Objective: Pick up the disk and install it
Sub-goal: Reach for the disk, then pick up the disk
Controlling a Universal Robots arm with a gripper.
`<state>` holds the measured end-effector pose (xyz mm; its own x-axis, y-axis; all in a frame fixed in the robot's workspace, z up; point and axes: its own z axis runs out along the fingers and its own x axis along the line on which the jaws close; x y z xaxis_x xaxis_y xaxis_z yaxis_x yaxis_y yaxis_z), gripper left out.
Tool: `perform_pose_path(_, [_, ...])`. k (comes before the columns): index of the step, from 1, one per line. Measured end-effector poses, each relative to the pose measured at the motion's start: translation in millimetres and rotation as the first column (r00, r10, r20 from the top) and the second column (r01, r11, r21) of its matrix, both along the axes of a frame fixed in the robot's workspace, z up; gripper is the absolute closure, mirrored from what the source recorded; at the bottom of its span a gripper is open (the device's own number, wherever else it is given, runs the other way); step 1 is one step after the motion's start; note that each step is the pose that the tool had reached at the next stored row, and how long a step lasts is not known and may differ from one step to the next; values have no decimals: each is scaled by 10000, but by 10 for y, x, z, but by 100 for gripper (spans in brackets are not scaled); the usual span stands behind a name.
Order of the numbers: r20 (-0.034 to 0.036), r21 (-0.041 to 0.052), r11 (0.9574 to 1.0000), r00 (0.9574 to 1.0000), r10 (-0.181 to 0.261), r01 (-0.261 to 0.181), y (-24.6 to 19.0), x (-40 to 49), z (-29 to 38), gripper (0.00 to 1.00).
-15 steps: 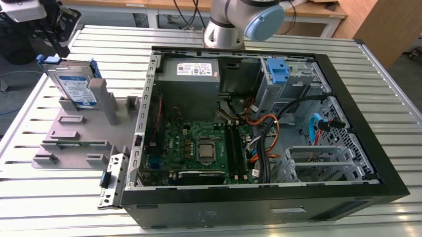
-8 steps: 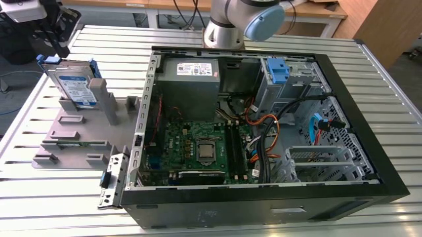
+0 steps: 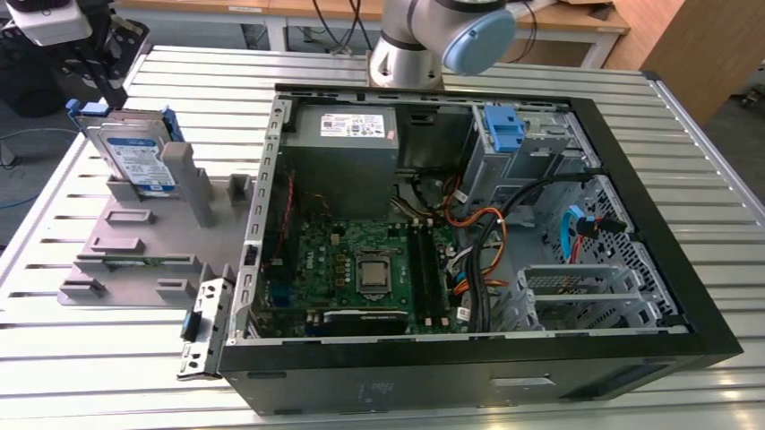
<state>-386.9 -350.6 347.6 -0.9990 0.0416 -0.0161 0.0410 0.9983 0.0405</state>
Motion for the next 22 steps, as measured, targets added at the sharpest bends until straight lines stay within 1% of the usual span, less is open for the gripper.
perform_pose_path(5, [-1,-1,9999,9999,131,-131,27,-53,-28,89])
perform_pose_path(9, [0,0,9997,9997,253,-253,32,-92,-51,89])
perform_pose_path(12, [-3,-2,9993,9993,365,-365,32,-95,-75,89])
perform_pose_path(19, [-3,-2,9992,9992,396,-396,32,-95,-76,89])
perform_pose_path(22, [-3,-3,9994,9994,333,-333,32,-95,-76,89])
